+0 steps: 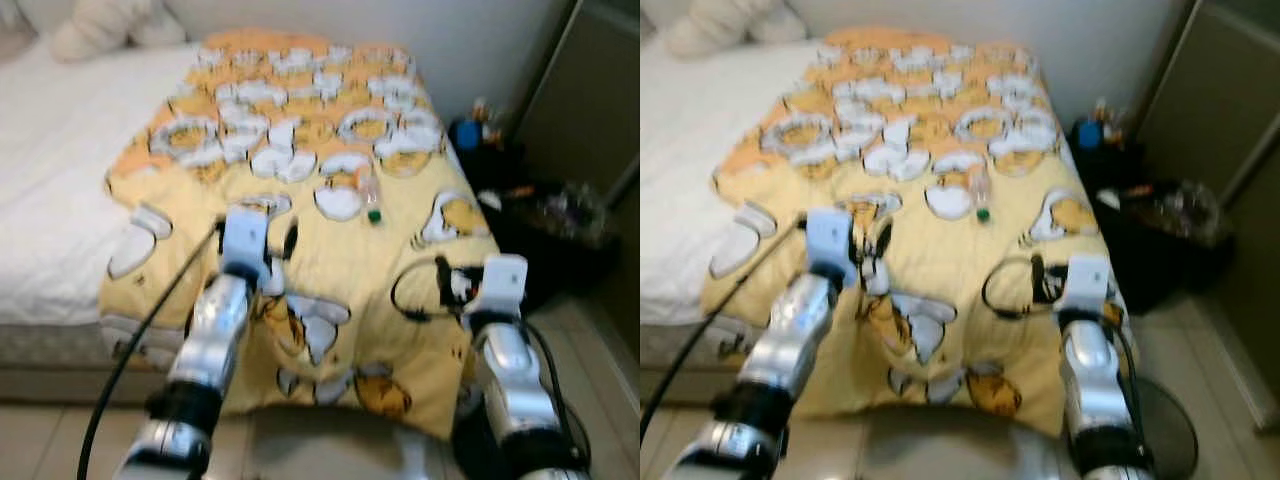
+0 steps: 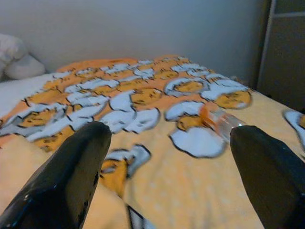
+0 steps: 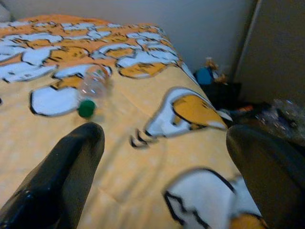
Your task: Clean up the room
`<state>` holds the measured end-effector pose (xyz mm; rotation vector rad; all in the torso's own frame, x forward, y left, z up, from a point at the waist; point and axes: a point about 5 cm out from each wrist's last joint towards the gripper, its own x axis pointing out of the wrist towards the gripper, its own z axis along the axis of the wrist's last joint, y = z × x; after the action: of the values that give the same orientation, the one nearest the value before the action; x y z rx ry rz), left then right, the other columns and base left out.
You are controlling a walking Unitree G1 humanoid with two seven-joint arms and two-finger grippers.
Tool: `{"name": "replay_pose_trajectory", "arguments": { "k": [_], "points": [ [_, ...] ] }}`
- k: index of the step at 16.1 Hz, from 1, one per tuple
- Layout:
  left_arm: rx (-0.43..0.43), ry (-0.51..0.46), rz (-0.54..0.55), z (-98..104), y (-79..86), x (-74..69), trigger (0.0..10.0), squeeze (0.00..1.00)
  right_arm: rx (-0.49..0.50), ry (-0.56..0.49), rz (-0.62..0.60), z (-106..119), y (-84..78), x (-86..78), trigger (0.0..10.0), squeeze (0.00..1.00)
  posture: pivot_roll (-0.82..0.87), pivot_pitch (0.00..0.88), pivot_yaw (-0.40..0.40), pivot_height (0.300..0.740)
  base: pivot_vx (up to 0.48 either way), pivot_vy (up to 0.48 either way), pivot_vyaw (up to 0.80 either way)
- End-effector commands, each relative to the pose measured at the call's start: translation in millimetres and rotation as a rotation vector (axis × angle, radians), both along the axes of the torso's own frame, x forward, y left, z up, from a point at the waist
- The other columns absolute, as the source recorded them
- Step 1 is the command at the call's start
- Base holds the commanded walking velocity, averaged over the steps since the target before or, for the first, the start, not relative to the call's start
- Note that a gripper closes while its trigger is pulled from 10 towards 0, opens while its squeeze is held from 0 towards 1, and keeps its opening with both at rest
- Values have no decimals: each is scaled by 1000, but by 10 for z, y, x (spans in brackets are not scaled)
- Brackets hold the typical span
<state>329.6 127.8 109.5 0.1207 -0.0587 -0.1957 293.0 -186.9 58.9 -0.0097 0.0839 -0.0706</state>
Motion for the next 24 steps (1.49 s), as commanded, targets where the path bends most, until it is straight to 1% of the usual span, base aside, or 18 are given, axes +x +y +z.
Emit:
{"name": "replay_pose_trajectory", "arguments": {
  "k": [1,6,11,12,13,14,15,16,17,18,19,21,22,23,24],
  "points": [
    [3,-1,31,-7,83,-1,10000,0,-1,-17,26,51,90,59,10000,0,30,0,7,740,480,0,0],
    [1,0,42,-29,89,-15,10000,0,8,-18,40,67,131,73,10000,0,35,0,-3,740,480,0,0],
    [3,3,93,-62,150,-62,10000,0,16,-3,60,64,154,84,10000,0,57,0,-21,740,472,0,0],
    [-9,0,92,-54,139,-87,10000,0,26,7,89,91,221,150,10000,0,71,0,-28,740,458,0,0],
    [-14,-2,94,-47,134,-94,10000,0,18,12,100,100,240,174,10000,0,76,0,-31,740,458,0,0],
    [20,-29,67,12,104,-119,10000,0,14,26,118,142,277,291,10000,0,128,0,-44,740,458,0,0],
    [38,-22,57,75,120,-148,10000,0,39,67,97,180,277,458,10000,0,178,0,-52,740,461,0,0],
    [41,-31,50,147,154,-196,10000,0,49,116,65,198,267,574,10000,0,224,0,-54,740,0,0,0],
    [69,-59,30,246,212,-256,10000,0,64,161,39,194,261,629,10000,0,277,0,-61,740,0,0,0],
    [110,-81,7,338,267,-361,10000,0,84,200,16,176,262,656,10000,0,312,4,-57,740,0,0,0],
    [137,-84,-3,374,301,-425,10000,0,79,228,11,152,274,658,10000,0,341,47,-52,740,0,0,0],
    [189,-65,-40,454,357,-647,10000,0,73,305,-6,48,325,627,10000,0,378,151,-32,740,0,0,0],
    [212,-41,-79,503,334,-821,10000,0,87,340,-53,-18,301,594,10000,0,395,212,-19,740,0,0,0],
    [221,-38,-85,515,329,-856,10000,0,85,349,-62,-34,294,585,10000,0,398,223,-17,740,0,0,0],
    [233,-16,-106,551,326,-978,10000,0,81,380,-128,-115,226,526,10000,0,413,271,1,740,0,0,0]
  ]
}}
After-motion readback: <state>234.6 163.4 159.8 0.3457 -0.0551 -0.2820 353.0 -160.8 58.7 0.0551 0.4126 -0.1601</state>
